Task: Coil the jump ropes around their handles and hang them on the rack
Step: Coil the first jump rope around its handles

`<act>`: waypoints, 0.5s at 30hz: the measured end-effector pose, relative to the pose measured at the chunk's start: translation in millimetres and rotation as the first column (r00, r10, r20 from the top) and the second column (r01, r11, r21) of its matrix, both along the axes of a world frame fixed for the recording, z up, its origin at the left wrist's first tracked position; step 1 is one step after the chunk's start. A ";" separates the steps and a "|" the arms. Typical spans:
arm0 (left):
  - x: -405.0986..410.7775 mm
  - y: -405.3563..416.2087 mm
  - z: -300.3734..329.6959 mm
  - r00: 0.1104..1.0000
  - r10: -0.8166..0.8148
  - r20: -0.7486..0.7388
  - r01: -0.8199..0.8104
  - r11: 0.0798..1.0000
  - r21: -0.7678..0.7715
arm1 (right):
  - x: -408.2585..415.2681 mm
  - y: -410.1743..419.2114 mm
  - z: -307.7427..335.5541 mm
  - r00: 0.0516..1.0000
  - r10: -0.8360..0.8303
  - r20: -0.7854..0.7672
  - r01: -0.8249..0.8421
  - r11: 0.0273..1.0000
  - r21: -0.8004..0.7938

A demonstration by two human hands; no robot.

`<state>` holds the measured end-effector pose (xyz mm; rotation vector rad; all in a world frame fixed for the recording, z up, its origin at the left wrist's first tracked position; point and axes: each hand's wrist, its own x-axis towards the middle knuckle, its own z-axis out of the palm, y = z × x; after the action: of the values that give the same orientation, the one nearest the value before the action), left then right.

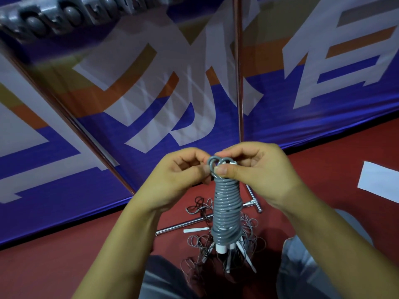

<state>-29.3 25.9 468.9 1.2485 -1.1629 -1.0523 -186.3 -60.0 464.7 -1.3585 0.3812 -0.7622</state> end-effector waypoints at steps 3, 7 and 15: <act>-1.7 -0.1 0.0 0.999 0.034 -0.028 -0.034 0.999 -0.008 | 0.9 0.8 -2.1 1.000 0.002 0.025 0.000 0.998 -0.062; -6.2 0.9 5.5 0.983 0.146 0.107 -0.140 0.988 -0.064 | 1.3 0.1 -4.5 0.997 -0.078 -0.008 0.076 0.986 -0.148; -8.9 10.6 10.8 0.984 0.056 0.171 -0.033 0.990 -0.135 | -0.3 9.4 -3.9 0.995 -0.095 0.033 0.100 0.973 -0.209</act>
<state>-38.1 36.5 479.8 1.2750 -1.3100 -0.8321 -186.6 -50.6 460.9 -1.5364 0.3584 -0.9188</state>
